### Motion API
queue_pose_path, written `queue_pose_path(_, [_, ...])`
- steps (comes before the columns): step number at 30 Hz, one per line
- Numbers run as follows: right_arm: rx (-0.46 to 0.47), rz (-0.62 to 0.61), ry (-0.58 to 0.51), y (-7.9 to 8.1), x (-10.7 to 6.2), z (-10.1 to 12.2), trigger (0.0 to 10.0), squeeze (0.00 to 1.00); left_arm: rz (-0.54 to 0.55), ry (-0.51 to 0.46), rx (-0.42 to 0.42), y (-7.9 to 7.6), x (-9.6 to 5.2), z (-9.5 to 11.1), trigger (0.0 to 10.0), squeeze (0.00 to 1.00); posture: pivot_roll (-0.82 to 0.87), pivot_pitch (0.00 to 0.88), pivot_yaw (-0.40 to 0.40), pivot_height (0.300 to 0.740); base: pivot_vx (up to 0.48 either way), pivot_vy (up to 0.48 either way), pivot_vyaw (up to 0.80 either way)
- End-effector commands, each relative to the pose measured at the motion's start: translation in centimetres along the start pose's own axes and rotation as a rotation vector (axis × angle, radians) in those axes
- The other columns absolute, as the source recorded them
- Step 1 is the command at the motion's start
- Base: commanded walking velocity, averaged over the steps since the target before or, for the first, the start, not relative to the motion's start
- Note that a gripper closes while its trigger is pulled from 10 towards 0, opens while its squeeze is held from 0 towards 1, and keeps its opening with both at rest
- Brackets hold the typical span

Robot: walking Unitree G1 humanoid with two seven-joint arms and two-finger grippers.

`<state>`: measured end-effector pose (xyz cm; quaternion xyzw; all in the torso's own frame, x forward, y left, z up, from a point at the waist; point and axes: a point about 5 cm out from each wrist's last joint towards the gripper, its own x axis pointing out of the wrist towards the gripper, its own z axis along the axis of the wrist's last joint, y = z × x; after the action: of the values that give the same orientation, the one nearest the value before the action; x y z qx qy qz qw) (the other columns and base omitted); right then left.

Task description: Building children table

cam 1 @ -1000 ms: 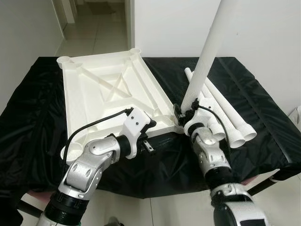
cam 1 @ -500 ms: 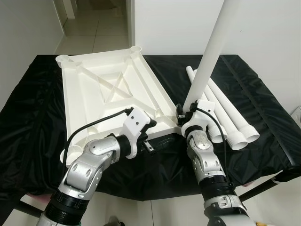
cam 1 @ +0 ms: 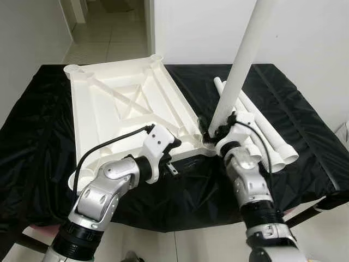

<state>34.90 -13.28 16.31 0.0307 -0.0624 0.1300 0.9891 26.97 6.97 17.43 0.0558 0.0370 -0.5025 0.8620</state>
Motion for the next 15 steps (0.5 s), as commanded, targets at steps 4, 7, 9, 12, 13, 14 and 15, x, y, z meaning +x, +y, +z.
queue_pose_path(4, [-0.053,0.182,0.052,-0.9,0.3,-0.1,10.0,0.0,0.034,0.001,0.006,0.4,0.0,0.1,10.0,0.0,-0.04,0.032,-0.003,0.74,0.0,0.0,0.0])
queue_pose_path(7, [-0.101,0.326,0.104,-1.3,0.1,-0.7,10.0,0.0,0.034,0.002,0.007,0.4,0.0,0.0,10.0,0.0,-0.04,0.032,0.0,0.74,0.0,0.0,0.0])
queue_pose_path(9, [-0.127,0.366,0.133,-1.7,0.0,-1.1,10.0,0.0,0.033,0.002,0.006,0.4,0.0,0.0,10.0,0.0,-0.04,0.033,0.001,0.74,0.0,0.0,0.0])
queue_pose_path(12, [-0.178,0.412,0.181,-2.7,0.0,-1.5,10.0,0.0,0.031,0.003,0.008,0.3,0.0,0.1,10.0,0.0,-0.03,0.033,0.002,0.74,0.0,0.0,0.0])
queue_pose_path(13, [-0.189,0.429,0.187,-3.0,0.1,-1.5,10.0,0.0,0.032,0.004,0.009,0.4,-0.1,0.1,10.0,0.0,-0.03,0.033,0.002,0.74,0.0,0.0,0.0])
queue_pose_path(14, [-0.193,0.443,0.198,-3.3,0.1,-1.5,10.0,0.0,0.033,0.004,0.008,0.4,-0.1,0.1,10.0,0.0,-0.03,0.033,0.002,0.74,0.0,0.0,0.0])
queue_pose_path(15, [-0.208,0.451,0.201,-3.5,0.2,-1.4,10.0,0.0,0.033,0.004,0.009,0.4,-0.1,0.1,10.0,0.0,-0.03,0.032,0.003,0.74,0.0,0.0,0.0])
